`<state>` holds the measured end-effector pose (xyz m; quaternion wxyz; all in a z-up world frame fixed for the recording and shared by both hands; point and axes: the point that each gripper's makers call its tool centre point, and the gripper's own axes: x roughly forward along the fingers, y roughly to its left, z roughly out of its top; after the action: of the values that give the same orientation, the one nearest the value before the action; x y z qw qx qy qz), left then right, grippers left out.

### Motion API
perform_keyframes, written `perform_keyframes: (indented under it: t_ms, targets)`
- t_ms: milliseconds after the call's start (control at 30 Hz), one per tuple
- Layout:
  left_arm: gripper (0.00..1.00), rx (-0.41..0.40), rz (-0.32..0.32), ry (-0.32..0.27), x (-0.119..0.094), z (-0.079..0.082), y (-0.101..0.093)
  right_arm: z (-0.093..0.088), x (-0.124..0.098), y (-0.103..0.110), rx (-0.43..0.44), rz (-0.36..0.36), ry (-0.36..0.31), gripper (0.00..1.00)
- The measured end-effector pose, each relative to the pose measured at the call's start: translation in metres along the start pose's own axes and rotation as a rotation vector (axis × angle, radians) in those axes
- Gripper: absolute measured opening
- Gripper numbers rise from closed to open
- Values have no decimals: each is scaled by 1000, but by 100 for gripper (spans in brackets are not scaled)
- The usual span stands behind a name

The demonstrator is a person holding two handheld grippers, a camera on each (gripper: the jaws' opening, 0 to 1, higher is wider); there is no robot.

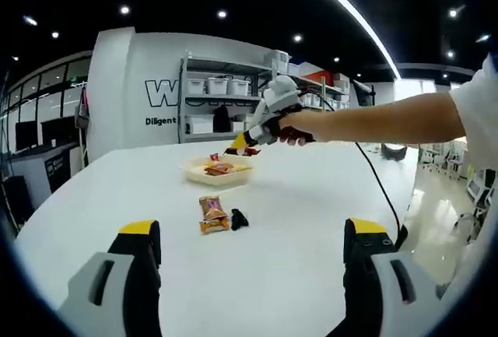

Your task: Place the target food into the container with the food tongs after gripping and lifting it, then release it inside without dropping or visibly crushing the food.

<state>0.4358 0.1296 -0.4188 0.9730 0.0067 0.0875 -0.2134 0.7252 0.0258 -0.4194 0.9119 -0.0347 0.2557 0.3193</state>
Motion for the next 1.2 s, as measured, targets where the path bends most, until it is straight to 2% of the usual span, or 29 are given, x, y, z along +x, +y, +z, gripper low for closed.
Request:
perform_keyframes:
  t_ms: [167, 233, 333, 433, 533, 600, 767, 867, 1000, 1200]
  targets:
    - [95, 36, 9, 16, 1, -2, 3, -6, 13, -4, -18, -9, 22, 18]
    - [95, 38, 7, 16, 2, -1, 3, -12, 20, -6, -40, -13, 51, 18]
    - [95, 20, -5, 9, 5, 0, 3, -16, 26, -6, -82, -18, 63, 19]
    - [93, 20, -3, 23, 6, -5, 7, -18, 33, -6, -52, -6, 70, 19]
    - [93, 3, 4, 21, 4, -7, 13, -22, 40, -5, -91, -14, 86, 19]
    - [93, -7, 8, 23, 3, -8, 16, -20, 44, -3, -118, -17, 79, 19]
    - [93, -8, 25, 45, 1, -11, 27, -20, 60, -3, -118, -16, 82, 19]
    - [93, -31, 36, 24, -3, -6, 32, -24, 62, 2, -132, -18, 75, 20]
    - [93, -57, 38, 21, -3, -9, 33, -22, 61, 3, -146, -15, 60, 22]
    - [94, -75, 24, 10, -3, -5, 30, -16, 58, 0, -117, -15, 32, 24]
